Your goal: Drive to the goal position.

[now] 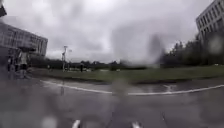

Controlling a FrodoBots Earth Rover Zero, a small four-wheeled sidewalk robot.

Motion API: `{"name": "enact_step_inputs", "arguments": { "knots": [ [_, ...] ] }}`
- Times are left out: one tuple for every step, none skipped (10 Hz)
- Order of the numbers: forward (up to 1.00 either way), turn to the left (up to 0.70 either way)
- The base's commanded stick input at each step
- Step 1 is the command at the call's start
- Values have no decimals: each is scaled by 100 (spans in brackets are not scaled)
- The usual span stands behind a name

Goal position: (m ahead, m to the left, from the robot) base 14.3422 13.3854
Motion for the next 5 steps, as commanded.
{"name": "enact_step_inputs", "arguments": {
  "knots": [
    [70, 35],
    [70, 35],
    [70, 34],
    [70, 20],
    [70, 3]
  ]
}}
